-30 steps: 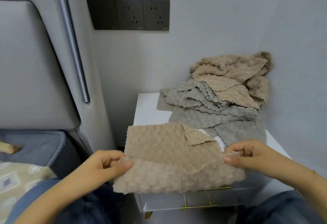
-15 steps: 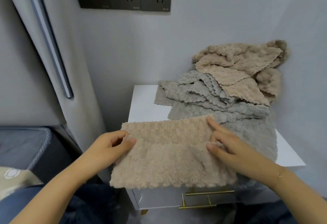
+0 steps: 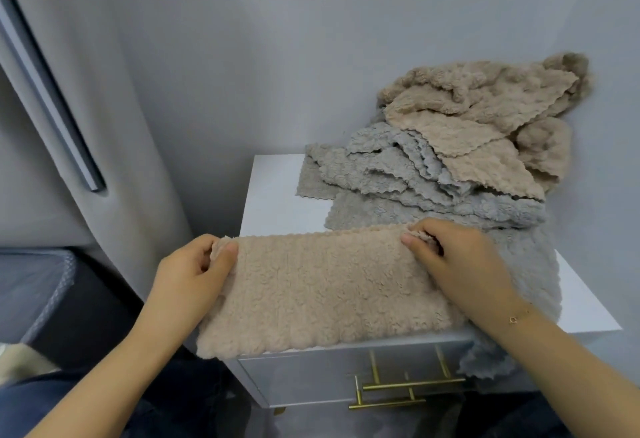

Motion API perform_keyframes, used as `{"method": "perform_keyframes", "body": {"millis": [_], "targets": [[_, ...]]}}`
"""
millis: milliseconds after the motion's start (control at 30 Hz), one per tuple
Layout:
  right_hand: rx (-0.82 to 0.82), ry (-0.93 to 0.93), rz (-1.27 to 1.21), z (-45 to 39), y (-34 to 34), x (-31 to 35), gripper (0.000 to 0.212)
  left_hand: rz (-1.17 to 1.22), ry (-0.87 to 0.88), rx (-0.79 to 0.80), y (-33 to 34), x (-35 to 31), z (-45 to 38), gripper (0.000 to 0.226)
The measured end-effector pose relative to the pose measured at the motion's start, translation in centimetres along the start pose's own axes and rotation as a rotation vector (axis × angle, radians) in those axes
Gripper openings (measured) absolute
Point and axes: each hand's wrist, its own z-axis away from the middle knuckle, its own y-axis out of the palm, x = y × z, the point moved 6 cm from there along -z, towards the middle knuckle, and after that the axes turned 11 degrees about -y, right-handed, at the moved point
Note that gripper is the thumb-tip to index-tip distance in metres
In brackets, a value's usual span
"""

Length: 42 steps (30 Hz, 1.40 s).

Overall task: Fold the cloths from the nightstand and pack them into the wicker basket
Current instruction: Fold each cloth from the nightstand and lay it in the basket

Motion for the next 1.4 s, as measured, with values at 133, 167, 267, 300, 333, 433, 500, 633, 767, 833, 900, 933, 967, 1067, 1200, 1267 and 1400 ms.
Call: {"method": "perform_keyframes", "body": {"millis": [133, 167, 267, 300, 333, 433, 500, 633, 767, 833, 900, 933, 967, 1067, 1200, 1267, 1400], "targets": [[-0.072, -0.010, 0.134, -0.5, 0.1, 0.3, 0.028, -0.042, 0.007, -0.029, 0.3, 0.0, -0.5, 0.032], [-0.084, -0.012, 0.165, -0.6, 0.0, 0.4, 0.027, -0.053, 0.004, -0.027, 0.5, 0.1, -0.7, 0.032], [-0.105, -0.009, 0.223, -0.9, 0.3, 0.3, 0.027, -0.092, -0.014, -0.025, 0.9, 0.1, -1.4, 0.033], [-0.107, -0.004, 0.235, -1.0, 0.4, 0.2, 0.027, -0.105, -0.020, -0.028, 1.0, 0.1, -1.5, 0.034], [-0.107, 0.002, 0.241, -1.1, 0.5, 0.1, 0.026, -0.113, -0.024, -0.034, 1.1, 0.1, -1.6, 0.033], [-0.113, 0.015, 0.226, -1.2, 0.6, 0.2, 0.018, -0.106, -0.042, -0.045, 1.1, 0.0, -1.6, 0.018], [-0.092, 0.034, 0.233, -1.2, 0.8, 0.0, 0.025, -0.111, -0.048, -0.018, 1.3, 0.2, -1.8, 0.016], [-0.009, 0.054, 0.288, -1.0, 1.7, -0.3, 0.038, -0.123, -0.043, 0.040, 1.7, 0.7, -2.0, 0.016], [-0.031, 0.071, 0.235, -0.8, 1.3, -0.3, 0.025, -0.081, -0.044, 0.020, 1.3, 0.8, -2.0, 0.009], [-0.058, 0.077, 0.174, -0.5, 1.0, -0.1, 0.026, -0.050, -0.066, 0.053, 1.4, 0.9, -1.9, 0.010], [-0.086, 0.097, 0.075, 0.0, 0.4, -0.1, 0.027, -0.017, -0.060, 0.044, 1.3, 0.7, -1.6, 0.009], [-0.091, 0.118, 0.009, 0.2, 0.2, -0.2, 0.027, -0.003, -0.043, 0.022, 1.0, 0.4, -1.4, 0.008], [-0.092, 0.141, -0.057, 0.4, 0.1, -0.4, 0.028, 0.017, -0.021, -0.001, 0.6, 0.1, -1.2, 0.006], [-0.074, 0.200, -0.241, 1.0, -0.2, -1.0, 0.028, 0.106, 0.011, -0.032, -0.3, -0.7, -0.7, 0.004], [-0.070, 0.255, -0.462, 1.5, -0.6, -1.2, 0.024, 0.418, -0.130, 0.070, -0.6, -0.3, -0.4, 0.007], [-0.086, 0.270, -0.515, 1.6, -1.3, -1.1, 0.021, 0.518, -0.187, 0.127, -0.7, -0.3, -0.2, 0.011], [-0.201, 0.280, -0.648, 1.1, -3.4, -0.5, 0.027, 0.596, -0.195, 0.125, -1.3, -0.6, 0.5, 0.008]]}}
